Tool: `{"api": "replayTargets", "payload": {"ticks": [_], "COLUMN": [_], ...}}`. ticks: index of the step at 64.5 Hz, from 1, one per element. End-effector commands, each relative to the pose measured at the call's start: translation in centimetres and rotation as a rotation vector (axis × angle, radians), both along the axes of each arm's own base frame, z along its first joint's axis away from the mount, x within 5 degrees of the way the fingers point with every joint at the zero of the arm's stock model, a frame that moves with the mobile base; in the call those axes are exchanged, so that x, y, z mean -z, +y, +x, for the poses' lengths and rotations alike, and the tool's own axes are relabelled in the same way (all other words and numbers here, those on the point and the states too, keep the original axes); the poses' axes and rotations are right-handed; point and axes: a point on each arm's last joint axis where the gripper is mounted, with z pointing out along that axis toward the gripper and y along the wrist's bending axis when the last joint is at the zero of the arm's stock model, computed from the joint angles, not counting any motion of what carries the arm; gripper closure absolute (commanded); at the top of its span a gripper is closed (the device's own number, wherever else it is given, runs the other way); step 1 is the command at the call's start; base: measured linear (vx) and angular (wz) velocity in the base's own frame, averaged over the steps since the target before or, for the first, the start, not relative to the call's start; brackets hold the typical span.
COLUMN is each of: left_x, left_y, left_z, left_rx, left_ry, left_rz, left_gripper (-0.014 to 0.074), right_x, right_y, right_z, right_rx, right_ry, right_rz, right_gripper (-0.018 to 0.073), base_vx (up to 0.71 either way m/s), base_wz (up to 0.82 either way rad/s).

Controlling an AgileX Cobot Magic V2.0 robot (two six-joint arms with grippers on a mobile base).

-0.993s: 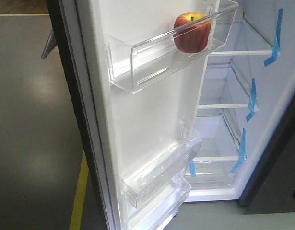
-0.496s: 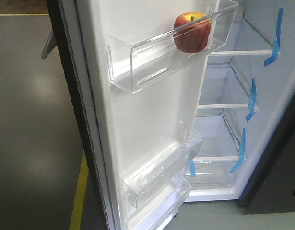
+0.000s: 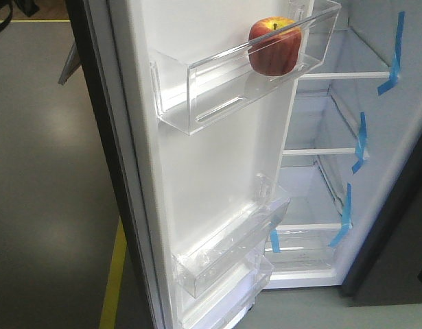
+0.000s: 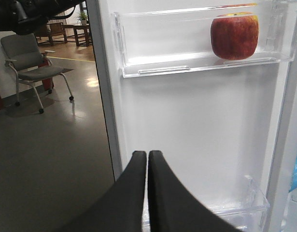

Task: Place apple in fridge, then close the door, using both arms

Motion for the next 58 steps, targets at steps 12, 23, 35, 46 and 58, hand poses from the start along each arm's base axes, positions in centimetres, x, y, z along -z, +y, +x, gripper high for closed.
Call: {"api": "replayTargets", "payload": {"ticks": [12, 23, 35, 46, 58], "left_x": [-3.4, -3.5, -3.4, -3.3, -2.7], "left_y": [-2.8, -4.0, -6.9, -11.2, -16.4], "left_z": [-3.2, -4.2, -5.9, -7.9, -10.1], "left_rx": [0.208, 0.306, 0.471, 0.596, 0.661], "left_ry": [-0.163, -0.205, -0.251, -0.250, -0.199], "left_rz": [-0.027, -0.006, 0.009, 0.013, 0.061], "left_gripper": [0.0275, 0.0275, 0.0286, 0.0293, 0.0293], "right_x": [-1.3, -1.5, -1.5, -1.5, -1.6], "right_y": [-0.4, -0.4, -0.4, -0.4, -0.4], "right_z": [0.3, 0.3, 0.3, 0.3, 0.3], "right_rx": [0.052, 0.061, 0.060, 0.059, 0.053], "right_ry": [-0.065, -0.075, -0.074, -0.074, -0.074], "right_rz": [0.068, 0.084, 0.084, 0.087, 0.103], "right_gripper": [0.0561, 0.0561, 0.0561, 0.0561, 0.0561], "base_vx": [0.00, 0.00, 0.00, 0.00, 0.00], "base_wz": [0.00, 0.00, 0.00, 0.00, 0.00]}}
